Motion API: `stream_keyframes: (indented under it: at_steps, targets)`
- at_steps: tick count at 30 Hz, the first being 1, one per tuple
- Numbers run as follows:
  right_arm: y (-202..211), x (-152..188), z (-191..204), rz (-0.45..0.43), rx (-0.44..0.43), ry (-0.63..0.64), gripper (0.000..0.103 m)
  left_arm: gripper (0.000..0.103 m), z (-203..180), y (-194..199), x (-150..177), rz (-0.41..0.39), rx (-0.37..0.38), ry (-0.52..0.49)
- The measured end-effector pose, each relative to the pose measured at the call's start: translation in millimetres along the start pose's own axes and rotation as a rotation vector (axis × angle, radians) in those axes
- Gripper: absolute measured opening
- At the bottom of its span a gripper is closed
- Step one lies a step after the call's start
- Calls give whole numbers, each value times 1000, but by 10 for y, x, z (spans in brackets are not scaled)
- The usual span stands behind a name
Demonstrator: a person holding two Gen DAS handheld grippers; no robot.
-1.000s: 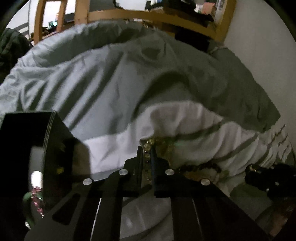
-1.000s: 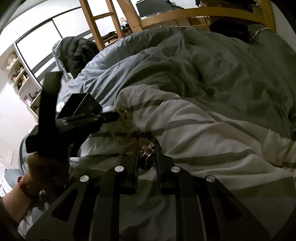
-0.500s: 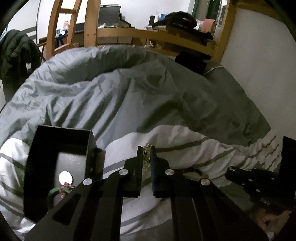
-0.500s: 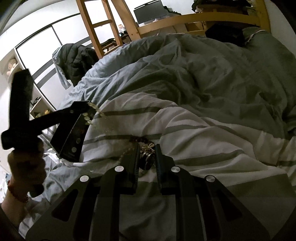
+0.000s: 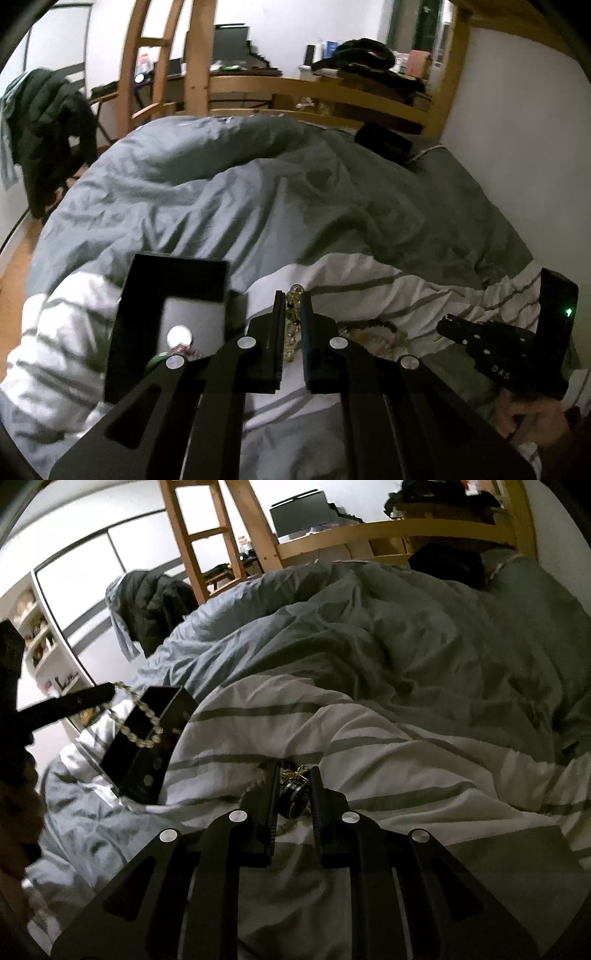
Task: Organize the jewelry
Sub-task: 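Lower the yellow bracelet and the ring into the black box and open both tools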
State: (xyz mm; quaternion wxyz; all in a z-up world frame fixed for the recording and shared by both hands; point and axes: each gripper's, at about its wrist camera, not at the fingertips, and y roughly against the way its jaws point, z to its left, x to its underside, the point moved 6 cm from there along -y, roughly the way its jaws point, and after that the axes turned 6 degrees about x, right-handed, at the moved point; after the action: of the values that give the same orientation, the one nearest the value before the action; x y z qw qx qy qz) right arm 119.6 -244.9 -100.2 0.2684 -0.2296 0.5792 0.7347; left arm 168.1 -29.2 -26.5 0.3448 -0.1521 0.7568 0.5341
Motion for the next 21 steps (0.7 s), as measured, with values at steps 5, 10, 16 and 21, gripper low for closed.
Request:
stream_keyframes:
  at_steps: [5,10,16,21]
  targets:
    - [149,-17,183,-21,27,73,17,8,155,143,35,-3,-34,2]
    - [326,-106,396,-37,-14,78,17,8,388,296,-27,-20,-37,45]
    - [383,-280,780,-50,-68,106,17,8,691,300,18,24,-29,92]
    - [348,-440,1199,-57,-109,165,17,8,933,295,58,60,-34,133]
